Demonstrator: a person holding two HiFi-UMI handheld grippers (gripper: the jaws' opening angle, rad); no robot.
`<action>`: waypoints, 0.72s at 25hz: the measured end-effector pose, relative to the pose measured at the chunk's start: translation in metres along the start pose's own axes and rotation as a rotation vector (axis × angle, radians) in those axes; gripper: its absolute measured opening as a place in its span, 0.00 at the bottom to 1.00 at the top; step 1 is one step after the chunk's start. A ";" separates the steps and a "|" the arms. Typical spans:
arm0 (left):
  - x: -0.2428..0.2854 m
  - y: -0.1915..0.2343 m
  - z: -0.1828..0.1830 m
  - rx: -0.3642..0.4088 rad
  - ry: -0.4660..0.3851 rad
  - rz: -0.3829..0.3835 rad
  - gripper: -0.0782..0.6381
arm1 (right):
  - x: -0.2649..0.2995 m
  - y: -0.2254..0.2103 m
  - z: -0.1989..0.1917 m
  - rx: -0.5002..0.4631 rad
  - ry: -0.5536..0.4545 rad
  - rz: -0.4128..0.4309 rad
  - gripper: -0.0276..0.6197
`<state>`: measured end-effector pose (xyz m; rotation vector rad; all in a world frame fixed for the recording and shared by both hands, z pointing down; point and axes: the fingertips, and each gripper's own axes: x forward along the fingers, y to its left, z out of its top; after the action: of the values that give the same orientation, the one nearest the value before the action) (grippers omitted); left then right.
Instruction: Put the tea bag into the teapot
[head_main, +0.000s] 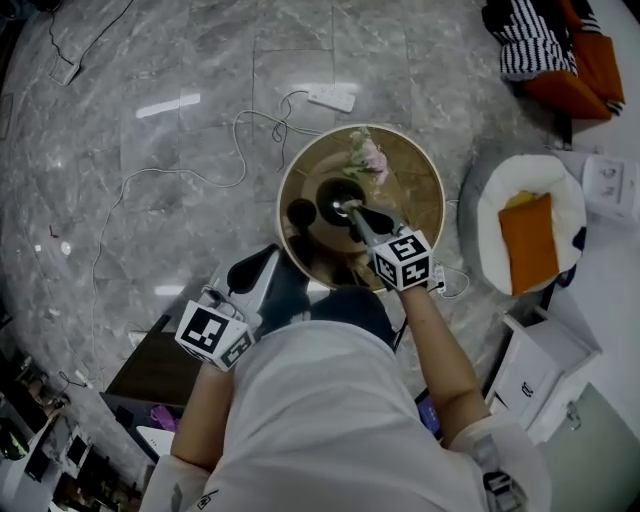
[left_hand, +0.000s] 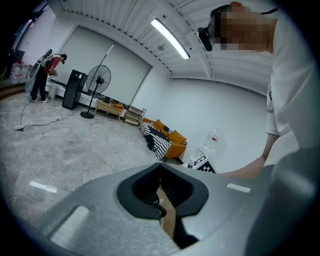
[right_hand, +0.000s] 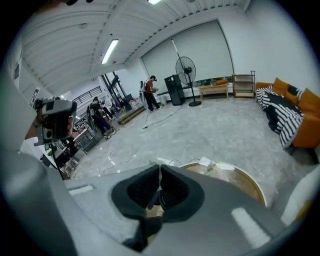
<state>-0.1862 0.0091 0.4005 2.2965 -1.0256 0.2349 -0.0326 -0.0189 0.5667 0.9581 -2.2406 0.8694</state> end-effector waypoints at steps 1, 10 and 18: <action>0.000 0.004 0.000 0.000 0.010 -0.001 0.12 | 0.007 -0.003 -0.004 0.006 0.013 -0.003 0.05; -0.002 0.034 -0.011 -0.004 0.069 0.002 0.12 | 0.057 -0.027 -0.047 0.048 0.123 -0.041 0.05; -0.002 0.042 -0.031 0.001 0.119 -0.004 0.12 | 0.091 -0.037 -0.080 0.061 0.202 -0.057 0.05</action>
<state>-0.2154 0.0069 0.4434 2.2556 -0.9607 0.3663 -0.0403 -0.0177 0.6933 0.9135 -2.0178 0.9690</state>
